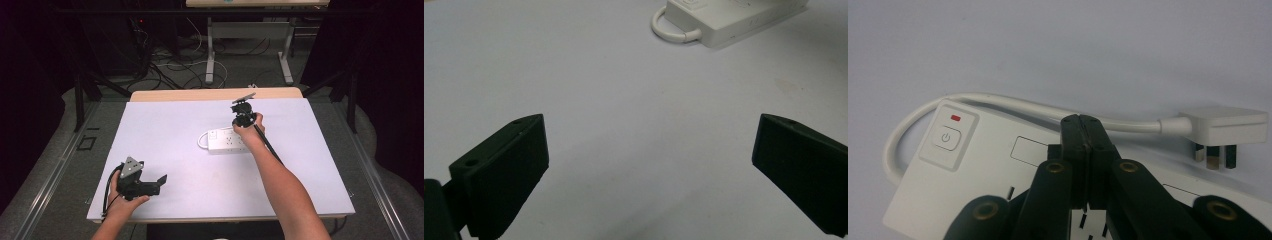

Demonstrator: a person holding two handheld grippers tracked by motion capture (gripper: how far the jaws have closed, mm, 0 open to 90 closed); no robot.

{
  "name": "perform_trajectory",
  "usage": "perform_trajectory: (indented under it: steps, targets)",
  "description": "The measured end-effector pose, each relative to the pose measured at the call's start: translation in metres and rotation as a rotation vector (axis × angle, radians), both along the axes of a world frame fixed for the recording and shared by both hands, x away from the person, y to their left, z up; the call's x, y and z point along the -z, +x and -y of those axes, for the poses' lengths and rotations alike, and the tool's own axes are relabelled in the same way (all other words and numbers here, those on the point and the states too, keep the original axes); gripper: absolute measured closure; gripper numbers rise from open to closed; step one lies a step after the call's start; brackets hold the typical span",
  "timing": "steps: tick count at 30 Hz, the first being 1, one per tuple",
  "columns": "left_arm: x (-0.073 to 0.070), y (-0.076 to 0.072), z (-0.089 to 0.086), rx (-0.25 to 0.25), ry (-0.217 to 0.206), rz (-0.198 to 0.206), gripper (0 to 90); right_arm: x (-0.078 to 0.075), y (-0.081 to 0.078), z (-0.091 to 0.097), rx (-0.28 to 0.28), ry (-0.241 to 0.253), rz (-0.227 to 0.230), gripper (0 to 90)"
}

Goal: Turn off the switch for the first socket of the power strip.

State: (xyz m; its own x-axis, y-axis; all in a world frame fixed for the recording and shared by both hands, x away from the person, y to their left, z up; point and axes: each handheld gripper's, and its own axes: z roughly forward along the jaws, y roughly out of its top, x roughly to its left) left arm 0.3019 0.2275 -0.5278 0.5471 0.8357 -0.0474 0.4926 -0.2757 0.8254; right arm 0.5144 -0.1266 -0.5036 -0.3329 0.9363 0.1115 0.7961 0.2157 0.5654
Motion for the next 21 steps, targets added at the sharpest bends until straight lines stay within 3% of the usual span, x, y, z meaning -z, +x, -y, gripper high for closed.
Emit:
perform_trajectory:
  steps: [8,21]
  targets:
    - [0.0,0.0,0.0,0.001,-0.002,-0.001,1.9,0.006,0.0,-0.005,-0.002,0.013,-0.005,90.0]
    - [0.001,0.0,0.0,0.0,-0.002,-0.003,1.9,0.012,0.002,-0.009,-0.003,-0.009,-0.034,90.0]
